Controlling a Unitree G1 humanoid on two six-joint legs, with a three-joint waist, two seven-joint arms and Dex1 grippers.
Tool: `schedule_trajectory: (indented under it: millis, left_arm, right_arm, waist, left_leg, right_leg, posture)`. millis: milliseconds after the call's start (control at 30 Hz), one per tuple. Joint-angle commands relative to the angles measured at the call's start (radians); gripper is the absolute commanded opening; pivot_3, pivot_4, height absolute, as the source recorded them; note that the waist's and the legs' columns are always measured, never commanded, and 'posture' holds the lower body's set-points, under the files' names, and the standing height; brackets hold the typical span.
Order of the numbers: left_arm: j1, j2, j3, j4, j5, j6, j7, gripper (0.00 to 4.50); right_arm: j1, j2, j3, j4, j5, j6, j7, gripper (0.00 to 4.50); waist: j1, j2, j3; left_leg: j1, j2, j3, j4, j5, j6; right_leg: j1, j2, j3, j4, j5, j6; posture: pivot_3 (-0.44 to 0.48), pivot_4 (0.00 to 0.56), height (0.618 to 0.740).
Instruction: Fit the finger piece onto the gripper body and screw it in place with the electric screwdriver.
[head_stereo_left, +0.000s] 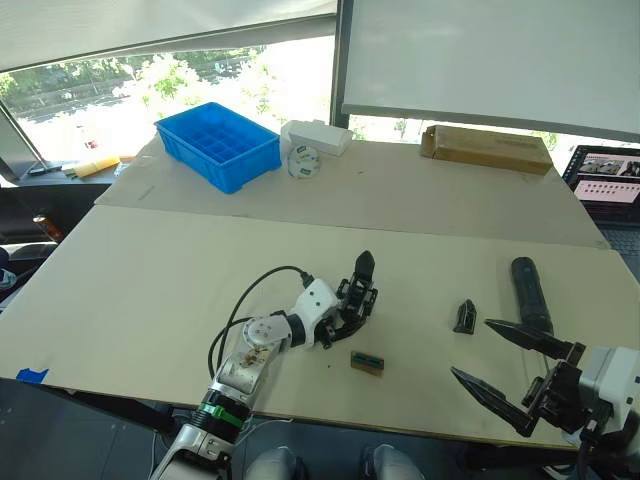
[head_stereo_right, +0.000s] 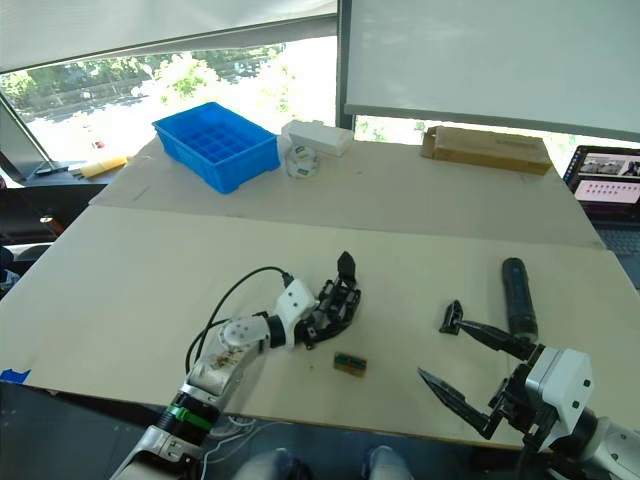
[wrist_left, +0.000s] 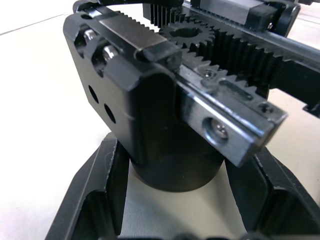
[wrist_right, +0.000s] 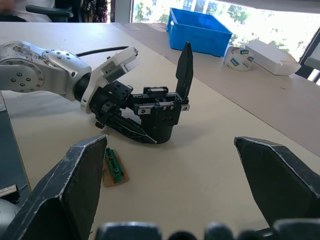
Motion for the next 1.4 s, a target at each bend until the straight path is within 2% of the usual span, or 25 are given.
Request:
schedule_trajectory:
  millis: [33, 100, 267, 467, 600, 633, 767, 867, 967, 1100, 1200, 1300, 1400]
  left_arm:
    - [-0.002, 0.008, 0.005, -0.009, -0.02, 0.014, 0.0, 3.68]
    - [-0.002, 0.025, 0.02, -0.018, -0.034, 0.018, -0.007, 4.48]
    - [0.015, 0.11, 0.071, -0.036, -0.097, 0.026, -0.074, 4.48]
    - [0.035, 0.308, 0.151, 0.028, -0.2, -0.012, -0.289, 4.48]
    - [0.009, 0.451, 0.23, 0.177, -0.257, -0.171, -0.499, 4.48]
    - [-0.003, 0.466, 0.248, 0.2, -0.283, -0.195, -0.543, 4.48]
    - [-0.059, 0.491, 0.314, 0.224, -0.368, -0.211, -0.64, 4.48]
    - [-0.089, 0.487, 0.327, 0.21, -0.397, -0.225, -0.691, 4.48]
    - [-0.119, 0.476, 0.329, 0.176, -0.433, -0.146, -0.692, 4.48]
    - [-0.16, 0.464, 0.305, 0.092, -0.459, -0.053, -0.683, 4.48]
    - [-0.18, 0.467, 0.302, 0.057, -0.478, -0.012, -0.698, 4.48]
    - [-0.195, 0.478, 0.307, 0.011, -0.523, 0.051, -0.725, 4.48]
    - [-0.2, 0.477, 0.309, -0.029, -0.527, 0.068, -0.708, 4.48]
  right_arm:
    - [0.017, 0.005, -0.029, -0.036, 0.007, -0.012, -0.008, 4.5]
    - [0.033, 0.009, -0.041, -0.044, 0.013, -0.011, -0.012, 4.5]
    - [0.099, 0.034, -0.091, -0.072, 0.024, -0.017, -0.024, 4.5]
    - [0.267, 0.127, -0.188, -0.118, 0.095, -0.007, -0.04, 4.5]
    - [0.421, 0.282, -0.197, -0.124, 0.11, -0.042, -0.072, 4.5]
    - [0.444, 0.318, -0.193, -0.123, 0.105, -0.054, -0.079, 4.5]
    - [0.493, 0.4, -0.145, -0.143, 0.043, -0.08, -0.104, 4.5]
    - [0.417, 0.321, -0.128, -0.226, -0.019, 0.088, -0.284, 4.5]
    - [0.274, 0.167, -0.132, -0.279, 0.055, 0.358, -0.502, 4.5]
    - [-0.082, -0.076, -0.096, -0.185, 0.333, 0.736, -0.782, 4.5]
    - [-0.307, -0.208, -0.04, -0.057, 0.512, 0.981, -0.949, 4.5]
    - [-0.496, -0.234, 0.037, 0.089, 0.706, 1.116, -1.154, 4.5]
    - [-0.627, -0.181, 0.112, 0.191, 0.783, 1.148, -1.315, 4.5]
  waist:
    - [0.0, 0.0, 0.0]
    - [-0.002, 0.0, 0.0]
    - [-0.009, 0.0, 0.0]
    - [-0.019, 0.002, -0.001]
    - [-0.02, 0.003, -0.002]
    - [-0.022, 0.003, -0.002]
    - [-0.022, 0.005, 0.0]
    - [-0.025, 0.004, 0.0]
    - [-0.037, 0.002, 0.0]
    - [-0.04, 0.001, 0.001]
    - [-0.036, 0.002, 0.002]
    - [-0.033, 0.002, 0.002]
    - [-0.034, 0.002, 0.002]
  left_leg:
    - [0.0, 0.0, 0.0, 0.0, 0.0, 0.0]
    - [0.0, 0.0, 0.0, 0.0, 0.0, 0.0]
    - [0.0, 0.001, -0.001, 0.0, 0.0, -0.001]
    - [0.002, 0.002, -0.001, -0.005, 0.002, -0.006]
    - [0.004, 0.002, -0.001, -0.01, 0.002, -0.012]
    - [0.004, 0.002, -0.001, -0.012, 0.0, -0.017]
    - [0.004, 0.003, -0.002, -0.012, 0.0, -0.019]
    - [0.004, 0.001, -0.003, -0.012, -0.002, -0.018]
    - [0.003, 0.0, -0.002, -0.011, -0.002, -0.018]
    - [0.003, 0.001, -0.002, -0.011, 0.002, -0.017]
    - [0.003, 0.001, -0.002, -0.011, 0.006, -0.013]
    - [0.002, 0.002, -0.005, -0.012, 0.007, -0.014]
    - [0.0, 0.001, -0.005, -0.012, 0.008, -0.013]
  right_leg:
    - [0.0, 0.0, 0.0, 0.0, 0.0, 0.0]
    - [0.0, -0.001, 0.0, 0.0, 0.0, 0.0]
    - [-0.001, -0.001, 0.0, 0.0, 0.0, -0.001]
    - [-0.002, 0.0, 0.001, 0.001, -0.003, -0.003]
    - [-0.003, 0.0, 0.001, 0.002, -0.008, 0.001]
    - [-0.004, 0.0, 0.001, 0.002, -0.009, 0.0]
    - [-0.006, -0.001, 0.0, 0.001, -0.01, 0.0]
    - [-0.006, -0.002, 0.001, 0.0, -0.01, 0.001]
    - [-0.004, -0.002, 0.002, 0.0, -0.008, 0.001]
    - [-0.004, -0.001, 0.002, 0.001, -0.002, -0.007]
    - [-0.004, 0.0, 0.001, 0.002, -0.003, -0.009]
    - [-0.004, 0.002, -0.002, 0.002, -0.005, -0.011]
    - [-0.003, 0.008, -0.003, 0.002, -0.005, -0.011]
  posture:
    - [0.0, 0.15, 0.74]
    - [0.0, 0.15, 0.74]
    - [0.0, 0.15, 0.74]
    - [0.0, 0.15, 0.74]
    - [0.0, 0.15, 0.74]
    - [0.0, 0.15, 0.74]
    - [0.0, 0.15, 0.74]
    - [0.0, 0.15, 0.74]
    - [0.0, 0.15, 0.74]
    - [0.0, 0.15, 0.74]
    - [0.0, 0.15, 0.74]
    - [0.0, 0.15, 0.74]
    - [0.0, 0.15, 0.74]
